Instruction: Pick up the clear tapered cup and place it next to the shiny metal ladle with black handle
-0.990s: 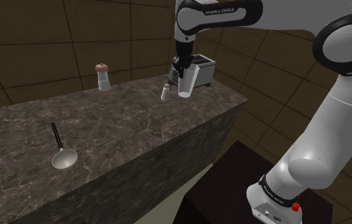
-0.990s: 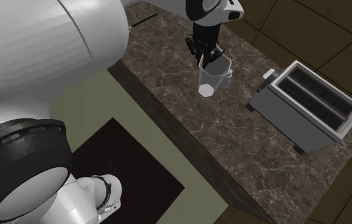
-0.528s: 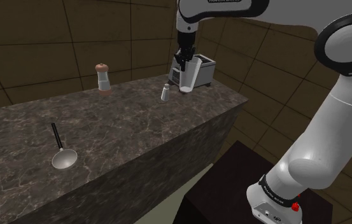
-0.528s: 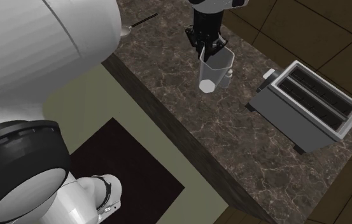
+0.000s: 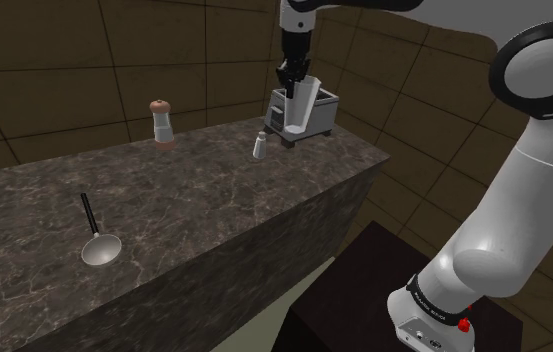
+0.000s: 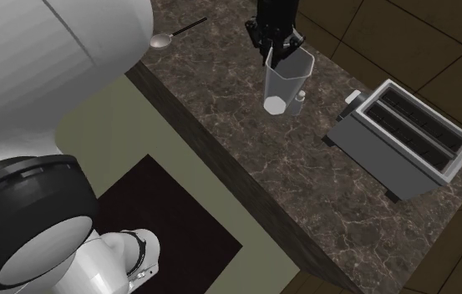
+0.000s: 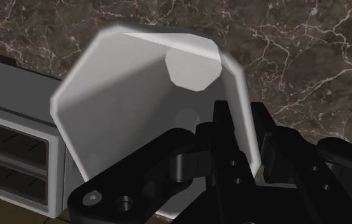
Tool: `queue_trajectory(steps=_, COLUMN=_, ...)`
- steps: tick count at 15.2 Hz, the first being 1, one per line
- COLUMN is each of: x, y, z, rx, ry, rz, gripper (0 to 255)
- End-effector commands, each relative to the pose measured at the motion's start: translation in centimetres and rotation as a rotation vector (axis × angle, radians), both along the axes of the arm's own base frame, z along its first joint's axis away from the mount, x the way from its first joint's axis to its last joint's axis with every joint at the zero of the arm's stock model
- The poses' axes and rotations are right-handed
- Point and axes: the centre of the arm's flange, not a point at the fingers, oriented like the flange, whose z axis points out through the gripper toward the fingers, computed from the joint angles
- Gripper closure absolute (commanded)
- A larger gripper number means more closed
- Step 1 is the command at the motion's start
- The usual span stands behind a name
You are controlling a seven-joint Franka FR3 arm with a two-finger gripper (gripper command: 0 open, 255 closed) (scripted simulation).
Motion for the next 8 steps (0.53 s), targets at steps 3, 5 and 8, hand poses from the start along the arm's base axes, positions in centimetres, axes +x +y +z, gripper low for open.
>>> queue_trajectory(steps=3, x=0.0, y=0.0, z=2.1, rx=0.000, ry=0.000, rz=0.000, gripper=255)
queue_trajectory(steps=5, x=0.0, y=0.0, z=3.2, rx=0.000, ry=0.000, rz=0.000, gripper=255)
queue_trajectory(steps=8, x=0.1, y=1.2, z=3.6, rx=0.000, ry=0.000, rz=0.000, gripper=255)
